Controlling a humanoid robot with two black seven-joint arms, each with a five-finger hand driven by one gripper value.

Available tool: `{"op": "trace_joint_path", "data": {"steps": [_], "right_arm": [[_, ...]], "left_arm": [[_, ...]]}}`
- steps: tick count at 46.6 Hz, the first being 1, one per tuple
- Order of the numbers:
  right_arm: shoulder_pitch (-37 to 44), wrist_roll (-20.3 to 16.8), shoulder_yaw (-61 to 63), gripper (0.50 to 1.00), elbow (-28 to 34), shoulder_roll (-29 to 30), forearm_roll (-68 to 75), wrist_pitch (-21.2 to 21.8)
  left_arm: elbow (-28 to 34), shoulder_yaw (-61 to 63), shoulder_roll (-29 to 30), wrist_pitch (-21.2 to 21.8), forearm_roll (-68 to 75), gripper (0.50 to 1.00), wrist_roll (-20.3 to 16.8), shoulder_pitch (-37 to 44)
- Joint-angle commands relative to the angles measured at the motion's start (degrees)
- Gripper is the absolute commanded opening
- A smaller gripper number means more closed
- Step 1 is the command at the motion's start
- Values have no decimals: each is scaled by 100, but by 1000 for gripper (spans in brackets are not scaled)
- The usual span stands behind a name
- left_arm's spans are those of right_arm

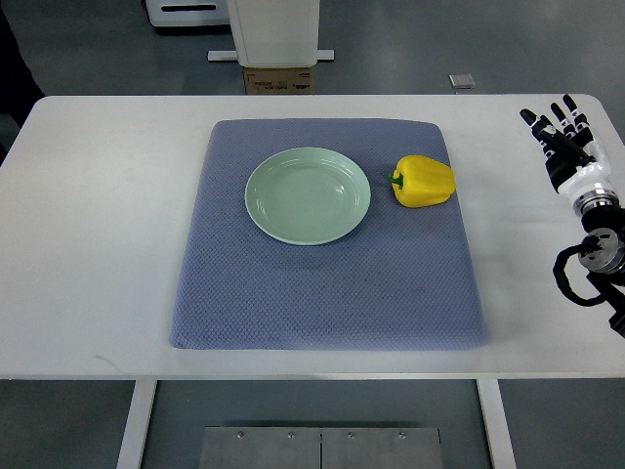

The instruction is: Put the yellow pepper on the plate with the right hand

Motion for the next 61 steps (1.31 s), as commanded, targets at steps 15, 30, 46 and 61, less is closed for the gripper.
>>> {"op": "trace_joint_path", "data": {"steps": [15,30,46,61], "right_arm": [[19,-11,0,1000,49,4,9,70],[116,-11,-71,1000,67,-84,-97,465],[116,-29,-97,1000,67,-461,-211,764],[239,-46,-97,1000,189,-681,-861,711]], "left_arm": [[0,-1,0,0,0,1000,-1,-7],[0,-1,0,0,0,1000,-1,-7],[0,-1,0,0,0,1000,-1,-7],[0,-1,0,0,0,1000,-1,-7]]}}
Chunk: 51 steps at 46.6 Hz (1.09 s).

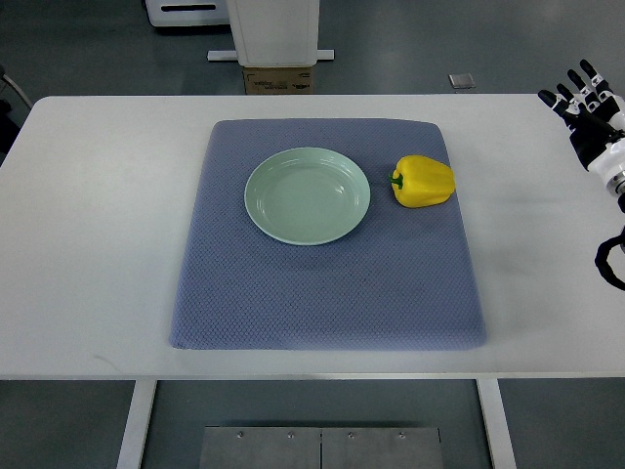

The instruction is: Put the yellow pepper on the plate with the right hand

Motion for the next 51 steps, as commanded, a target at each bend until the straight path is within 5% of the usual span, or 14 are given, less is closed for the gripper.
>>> {"op": "trace_joint_path", "data": {"steps": [1,19,33,41,51], "right_arm": [[11,-32,1,1000,178,-153,-66,-26],[11,-41,-447,1000,1506,-1006,-92,-52],[134,12,-1001,998,1559,-1085,-1437,-483],[397,12,-1589,922,1550,-1085,-1832,-606],[1126,30,-2863,926,1532,-1085,-1991,-773]], "left_arm": [[0,0,0,0,0,1000,0,0],[0,0,0,0,0,1000,0,0],[0,0,0,0,0,1000,0,0],[0,0,0,0,0,1000,0,0],[0,0,0,0,0,1000,0,8]]}}
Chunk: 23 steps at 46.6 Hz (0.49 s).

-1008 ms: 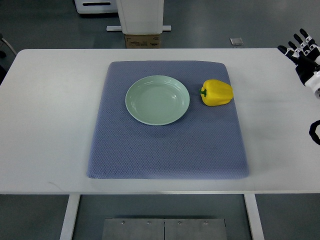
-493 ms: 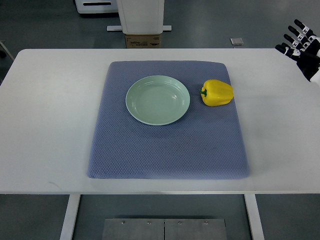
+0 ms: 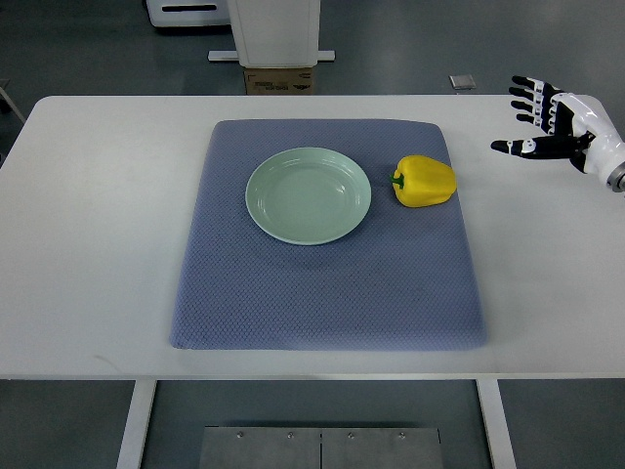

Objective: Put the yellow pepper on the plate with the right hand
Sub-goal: 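Reach the right hand toward the yellow pepper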

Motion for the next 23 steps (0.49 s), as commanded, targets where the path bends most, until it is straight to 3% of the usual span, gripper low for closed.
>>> {"op": "trace_joint_path", "data": {"steps": [1,10,23], "right_arm": [[279,19,-491,926,0,5,-39,-2],[1087,116,-1748,975,-9,22,-259,-2],[1606,125,-2733,981,-35,110,-399,-55]], "left_arm": [[0,0,0,0,0,1000,0,-2],[0,0,0,0,0,1000,0,-2],[0,0,0,0,0,1000,0,-2]]}}
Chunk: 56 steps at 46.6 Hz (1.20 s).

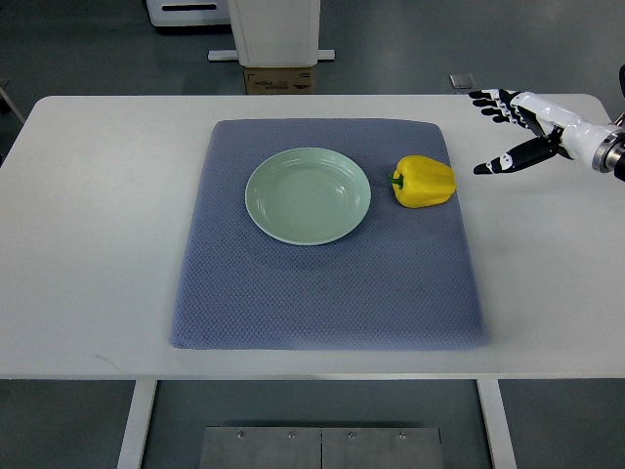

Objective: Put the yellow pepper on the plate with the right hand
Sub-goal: 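Reach the right hand toward the yellow pepper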

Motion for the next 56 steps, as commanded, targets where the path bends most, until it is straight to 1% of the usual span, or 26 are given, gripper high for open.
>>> {"op": "trace_joint_path", "data": {"steps": [1,10,20,25,31,36,38,44,56], "right_arm": [[69,-2,-209,981,-9,19,-117,-36],[96,-2,-447,981,-44,326,-460,-195],[140,-20,-614,972,-237,598,-469,-230],[166,-20,-763,960,-396,792,-469,-274],[166,-20,-825,933,-492,924,-469,-274],[166,-28,-904,929,-607,1038,-469,-274],[166,-28,-939,914,-651,1091,-460,-274],[166,-28,-1018,906,-782,1249,-469,-274],[166,-55,-1062,872,-897,1407,-469,-274]], "left_arm": [[0,0,0,0,0,1000,0,0],[0,0,0,0,0,1000,0,0],[0,0,0,0,0,1000,0,0],[0,0,0,0,0,1000,0,0],[0,0,0,0,0,1000,0,0],[0,0,0,0,0,1000,0,0],[0,0,0,0,0,1000,0,0],[0,0,0,0,0,1000,0,0],[0,0,0,0,0,1000,0,0]]}}
